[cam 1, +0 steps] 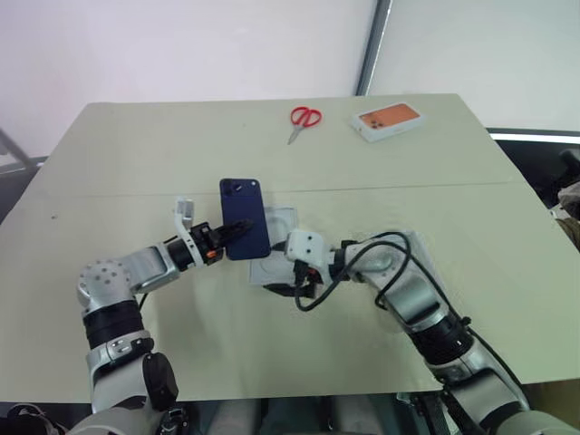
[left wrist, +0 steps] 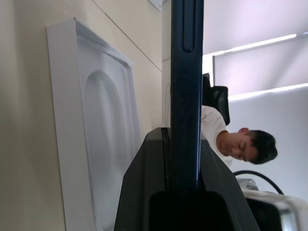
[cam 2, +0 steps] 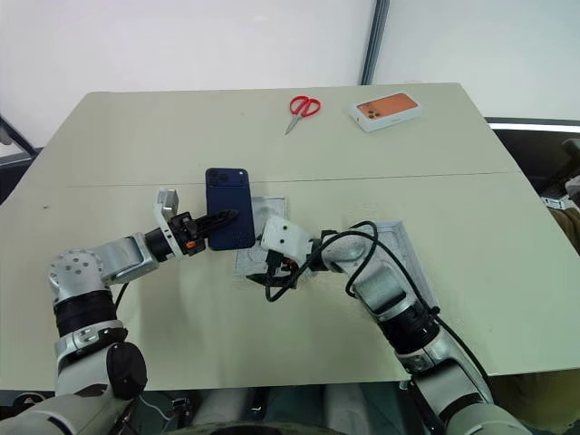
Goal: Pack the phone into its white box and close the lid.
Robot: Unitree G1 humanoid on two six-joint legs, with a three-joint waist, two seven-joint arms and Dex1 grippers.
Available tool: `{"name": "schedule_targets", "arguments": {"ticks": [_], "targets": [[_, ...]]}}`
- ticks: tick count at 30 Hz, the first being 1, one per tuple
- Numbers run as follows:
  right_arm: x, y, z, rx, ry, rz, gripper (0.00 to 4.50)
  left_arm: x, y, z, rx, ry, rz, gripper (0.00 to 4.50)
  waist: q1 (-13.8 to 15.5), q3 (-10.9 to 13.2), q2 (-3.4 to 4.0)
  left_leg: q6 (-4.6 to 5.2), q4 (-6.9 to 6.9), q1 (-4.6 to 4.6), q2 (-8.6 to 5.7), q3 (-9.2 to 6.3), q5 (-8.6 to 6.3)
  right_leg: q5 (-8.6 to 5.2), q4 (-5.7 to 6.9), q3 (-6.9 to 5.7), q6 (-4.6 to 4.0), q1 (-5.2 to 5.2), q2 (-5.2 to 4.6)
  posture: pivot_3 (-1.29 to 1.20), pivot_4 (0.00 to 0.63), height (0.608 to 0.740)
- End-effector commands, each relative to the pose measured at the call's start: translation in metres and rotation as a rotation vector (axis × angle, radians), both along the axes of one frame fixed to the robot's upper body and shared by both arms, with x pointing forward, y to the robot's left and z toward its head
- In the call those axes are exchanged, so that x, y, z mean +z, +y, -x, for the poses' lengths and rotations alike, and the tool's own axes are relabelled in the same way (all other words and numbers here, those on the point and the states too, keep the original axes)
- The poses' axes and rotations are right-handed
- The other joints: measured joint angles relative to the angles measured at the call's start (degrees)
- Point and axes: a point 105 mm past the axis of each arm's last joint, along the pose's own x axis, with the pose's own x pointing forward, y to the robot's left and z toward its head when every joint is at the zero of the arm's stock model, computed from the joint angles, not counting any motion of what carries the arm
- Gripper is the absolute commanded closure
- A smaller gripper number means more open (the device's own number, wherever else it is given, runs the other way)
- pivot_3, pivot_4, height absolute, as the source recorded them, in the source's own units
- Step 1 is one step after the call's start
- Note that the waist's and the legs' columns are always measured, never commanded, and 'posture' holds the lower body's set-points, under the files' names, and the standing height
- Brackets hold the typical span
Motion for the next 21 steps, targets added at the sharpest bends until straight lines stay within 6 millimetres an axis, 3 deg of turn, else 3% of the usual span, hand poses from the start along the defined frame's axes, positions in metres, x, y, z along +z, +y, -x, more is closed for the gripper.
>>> {"name": "schedule_targets", "arguments": {"ticks": [1,4,10,13,21], "targets": [[0.016,-0.020,-0.003,-0.025,-0.045,0.003,0.37,0.015,-0.007,0.001,-0.040,-0.076,-0.008,4.50,0.11,0.03,-0.04,0.00,0.00,0.00,-0.01,0.00,0.00,0.00,0.00,0.00,0.00,0.01,-0.01,0.00,0.150,0.740],[0.019,-0.039,-0.006,-0.073,-0.018,-0.031,0.37,0.010,-0.014,0.002,-0.061,-0.068,-0.025,4.50,0.07,0.03,-0.06,0.01,0.01,0.00,-0.03,0.00,0.00,0.00,-0.02,-0.01,0.00,0.02,-0.02,0.00,0.150,0.740],[0.040,-0.073,-0.009,-0.172,0.032,-0.283,0.37,-0.002,-0.032,0.006,-0.120,-0.026,-0.042,4.50,-0.03,0.05,-0.08,0.02,-0.02,0.00,0.00,0.01,0.00,0.00,-0.03,0.00,0.00,0.03,-0.01,0.00,0.150,0.740],[0.038,-0.084,-0.009,-0.196,0.014,-0.282,0.37,-0.008,-0.033,0.005,-0.118,-0.011,-0.058,4.50,-0.06,0.05,-0.08,0.02,-0.02,0.00,0.02,0.02,0.00,0.00,-0.03,0.01,0.00,0.01,0.00,0.00,0.150,0.740],[0.028,-0.089,-0.012,-0.218,-0.017,-0.223,0.37,-0.020,-0.032,0.002,-0.099,0.030,-0.097,4.50,0.00,0.06,-0.07,0.02,-0.01,0.00,0.00,0.05,0.00,0.00,-0.03,0.02,0.00,0.02,-0.01,0.00,0.150,0.740]]}}
